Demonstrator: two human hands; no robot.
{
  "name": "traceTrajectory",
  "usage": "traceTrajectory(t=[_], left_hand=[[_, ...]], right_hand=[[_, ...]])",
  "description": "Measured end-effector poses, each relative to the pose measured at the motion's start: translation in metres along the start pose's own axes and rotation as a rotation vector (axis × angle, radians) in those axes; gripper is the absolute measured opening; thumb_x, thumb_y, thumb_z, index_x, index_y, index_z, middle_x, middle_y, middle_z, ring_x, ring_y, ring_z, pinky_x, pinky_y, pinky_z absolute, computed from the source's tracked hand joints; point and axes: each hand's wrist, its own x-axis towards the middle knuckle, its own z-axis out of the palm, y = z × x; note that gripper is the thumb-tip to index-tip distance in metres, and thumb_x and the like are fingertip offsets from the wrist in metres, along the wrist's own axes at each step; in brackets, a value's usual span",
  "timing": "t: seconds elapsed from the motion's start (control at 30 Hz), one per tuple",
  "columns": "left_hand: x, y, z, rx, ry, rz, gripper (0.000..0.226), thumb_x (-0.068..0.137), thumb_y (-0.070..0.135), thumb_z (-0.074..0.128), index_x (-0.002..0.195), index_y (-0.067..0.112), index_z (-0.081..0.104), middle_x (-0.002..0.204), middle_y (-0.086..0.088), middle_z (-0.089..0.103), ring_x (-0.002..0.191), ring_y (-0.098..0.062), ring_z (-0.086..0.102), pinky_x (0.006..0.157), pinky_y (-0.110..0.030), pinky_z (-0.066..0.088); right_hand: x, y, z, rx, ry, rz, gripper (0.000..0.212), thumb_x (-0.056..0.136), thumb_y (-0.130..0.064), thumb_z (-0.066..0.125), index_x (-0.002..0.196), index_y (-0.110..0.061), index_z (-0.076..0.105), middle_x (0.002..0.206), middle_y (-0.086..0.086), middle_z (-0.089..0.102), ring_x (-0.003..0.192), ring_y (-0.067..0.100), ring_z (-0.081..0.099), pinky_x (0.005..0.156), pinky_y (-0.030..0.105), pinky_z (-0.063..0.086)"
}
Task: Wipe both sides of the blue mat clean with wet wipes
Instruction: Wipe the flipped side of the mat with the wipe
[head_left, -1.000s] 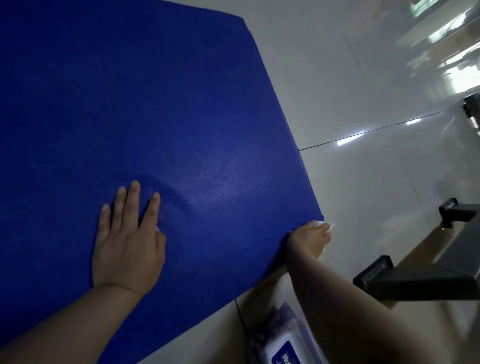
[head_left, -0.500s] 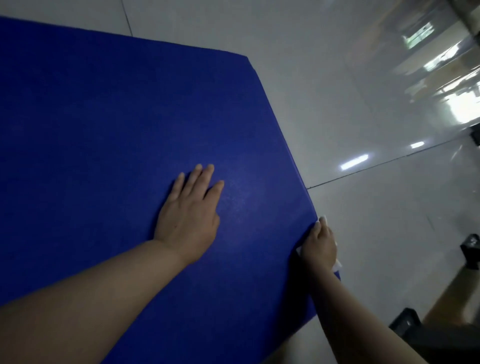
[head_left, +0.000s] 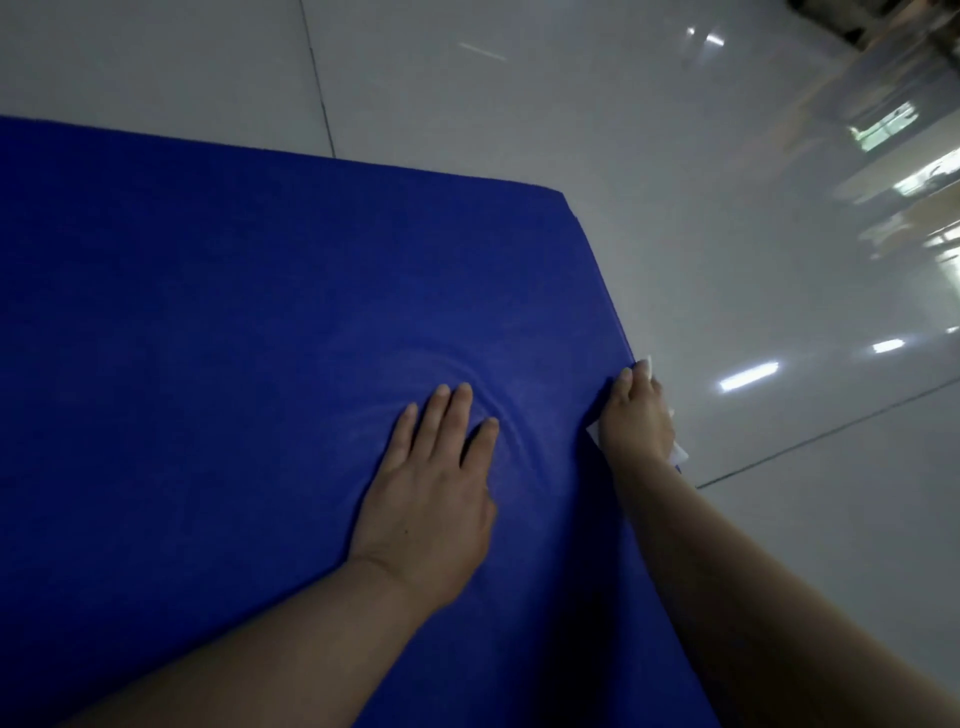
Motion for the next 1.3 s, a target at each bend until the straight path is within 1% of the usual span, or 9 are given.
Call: traceTrajectory(t=[0.13, 0.23, 0.3, 0.43, 0.63, 0.73, 0.9, 1.17, 1.3], left_hand=[[0.000, -0.001, -0.002, -0.051, -0.056, 0.009, 0.059, 0.081, 0.031, 0.031, 0.126, 0.010, 0.062, 0.143, -0.018, 0.047, 0.132, -0.032, 0.046, 0.107, -0.045, 0.025], [0.006, -0.016, -0.008, -0.061, 0.000, 0.029, 0.053, 0.079, 0.027, 0.036, 0.121, 0.014, 0.066, 0.140, -0.015, 0.051, 0.129, -0.028, 0.050, 0.112, -0.042, 0.035], [0.029, -0.036, -0.025, 0.008, 0.053, 0.015, 0.050, 0.084, 0.023, 0.037, 0.127, 0.013, 0.062, 0.145, -0.015, 0.046, 0.133, -0.028, 0.046, 0.110, -0.043, 0.030], [0.087, -0.084, -0.060, 0.138, 0.068, -0.110, 0.054, 0.103, 0.032, 0.021, 0.154, 0.017, 0.010, 0.162, -0.009, -0.005, 0.149, -0.022, -0.004, 0.118, -0.039, -0.007], [0.096, -0.109, -0.050, 0.159, 0.041, -0.102, 0.058, 0.092, 0.036, 0.028, 0.138, 0.010, 0.052, 0.150, -0.014, 0.039, 0.138, -0.026, 0.036, 0.112, -0.044, 0.016], [0.103, -0.109, -0.052, 0.133, 0.049, -0.089, 0.057, 0.090, 0.036, 0.030, 0.135, 0.010, 0.055, 0.147, -0.014, 0.042, 0.135, -0.027, 0.039, 0.109, -0.045, 0.019], [0.105, -0.114, -0.046, 0.123, 0.074, -0.083, 0.057, 0.087, 0.036, 0.033, 0.134, 0.012, 0.056, 0.148, -0.014, 0.042, 0.137, -0.026, 0.035, 0.108, -0.046, 0.022], [0.108, -0.116, -0.046, 0.114, 0.098, -0.062, 0.057, 0.085, 0.036, 0.037, 0.134, 0.014, 0.055, 0.149, -0.012, 0.041, 0.137, -0.026, 0.038, 0.107, -0.045, 0.024], [0.109, -0.118, -0.045, 0.108, 0.118, -0.061, 0.057, 0.084, 0.037, 0.038, 0.133, 0.015, 0.057, 0.149, -0.011, 0.042, 0.137, -0.025, 0.037, 0.106, -0.045, 0.025]], right_hand=[[0.007, -0.028, 0.008, -0.064, 0.026, 0.026, 0.051, 0.102, -0.039, 0.015, 0.152, -0.026, 0.014, 0.156, -0.004, 0.023, 0.140, 0.026, 0.026, 0.111, 0.047, 0.016], [0.002, -0.028, 0.011, -0.062, 0.064, 0.010, 0.051, 0.103, -0.037, 0.016, 0.152, -0.024, 0.017, 0.156, -0.001, 0.026, 0.139, 0.027, 0.027, 0.112, 0.045, 0.017], [0.002, -0.027, 0.012, -0.060, 0.073, -0.008, 0.051, 0.103, -0.035, 0.018, 0.152, -0.021, 0.018, 0.154, 0.003, 0.030, 0.137, 0.029, 0.030, 0.112, 0.045, 0.020], [0.005, -0.028, 0.016, -0.059, 0.100, 0.030, 0.051, 0.102, -0.035, 0.019, 0.151, -0.021, 0.022, 0.149, 0.005, 0.038, 0.132, 0.030, 0.037, 0.108, 0.046, 0.027], [0.015, -0.028, 0.008, 0.123, 0.169, 0.197, 0.044, 0.103, -0.030, 0.022, 0.138, -0.018, 0.046, 0.131, 0.014, 0.056, 0.116, 0.035, 0.051, 0.098, 0.045, 0.035], [0.042, -0.046, -0.004, 0.183, 0.159, 0.276, 0.032, 0.101, -0.014, 0.033, 0.124, -0.007, 0.054, 0.126, 0.022, 0.056, 0.113, 0.038, 0.051, 0.096, 0.044, 0.036], [0.095, -0.109, 0.005, 0.251, 0.137, 0.222, 0.044, 0.105, -0.018, 0.019, 0.117, 0.007, 0.053, 0.126, 0.028, 0.054, 0.114, 0.040, 0.050, 0.094, 0.039, 0.035], [0.138, -0.185, 0.027, 0.365, 0.092, 0.050, 0.045, 0.105, -0.029, 0.021, 0.125, -0.007, 0.055, 0.127, 0.016, 0.057, 0.118, 0.033, 0.050, 0.100, 0.036, 0.034], [0.127, -0.211, 0.039, 0.199, -0.048, -0.174, 0.036, 0.098, -0.012, 0.041, 0.132, -0.017, 0.051, 0.126, 0.008, 0.060, 0.117, 0.029, 0.053, 0.104, 0.040, 0.035]])
